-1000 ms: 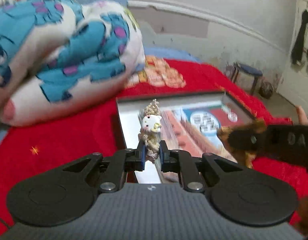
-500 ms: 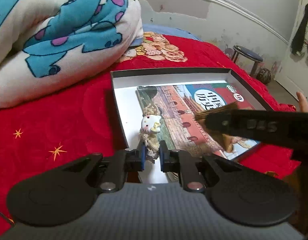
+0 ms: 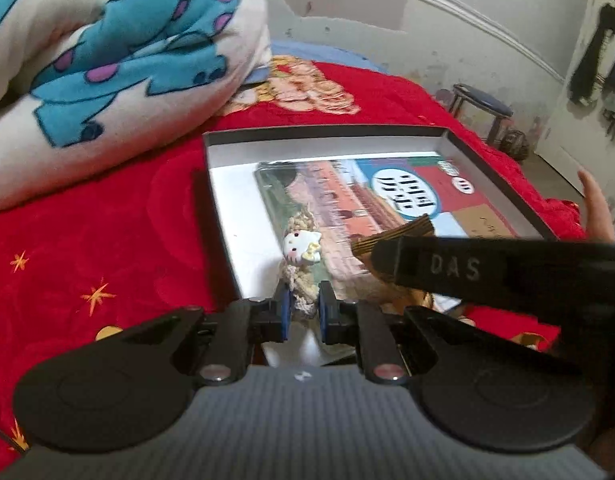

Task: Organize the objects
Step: 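Lower both items onto the textbook in the box and open both tools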

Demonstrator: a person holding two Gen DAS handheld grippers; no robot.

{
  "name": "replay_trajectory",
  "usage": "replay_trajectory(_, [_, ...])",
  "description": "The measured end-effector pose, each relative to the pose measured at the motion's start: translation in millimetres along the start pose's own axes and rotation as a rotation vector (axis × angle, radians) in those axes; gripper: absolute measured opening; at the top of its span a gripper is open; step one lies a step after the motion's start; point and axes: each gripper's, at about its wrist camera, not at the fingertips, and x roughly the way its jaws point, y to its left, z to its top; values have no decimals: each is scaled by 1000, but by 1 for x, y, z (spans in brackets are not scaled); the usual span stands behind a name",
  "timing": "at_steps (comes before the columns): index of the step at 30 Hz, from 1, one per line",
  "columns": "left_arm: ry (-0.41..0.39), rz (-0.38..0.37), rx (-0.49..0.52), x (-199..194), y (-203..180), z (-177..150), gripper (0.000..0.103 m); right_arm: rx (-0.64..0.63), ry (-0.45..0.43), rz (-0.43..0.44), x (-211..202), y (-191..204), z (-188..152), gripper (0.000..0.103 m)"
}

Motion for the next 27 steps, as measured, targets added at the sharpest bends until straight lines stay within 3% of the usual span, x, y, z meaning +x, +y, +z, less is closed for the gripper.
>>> replay_trajectory(4, [-20, -38, 27, -3, -9, -3, 19, 31, 11, -14, -2, -9, 3, 34])
replay_trajectory(10, [-23, -28, 17, 0, -10, -3, 19, 140, 31, -33, 1, -25, 2, 34])
replay_trajectory(17, [-41, -14, 52, 0, -12, -8, 21, 236, -5, -32, -4, -27, -6, 34])
replay_trajectory(20, [-42, -14, 73, 2, -18, -11, 26, 212, -1, -31, -3, -23, -6, 34])
replay_trajectory(22, [-44, -12, 77, 3, -20, -13, 38, 206, -1, -29, -3, -21, -7, 34])
replay_trajectory(27, [-46, -14, 86, 3, -20, -14, 40, 168, 1, -31, -1, -15, -9, 35])
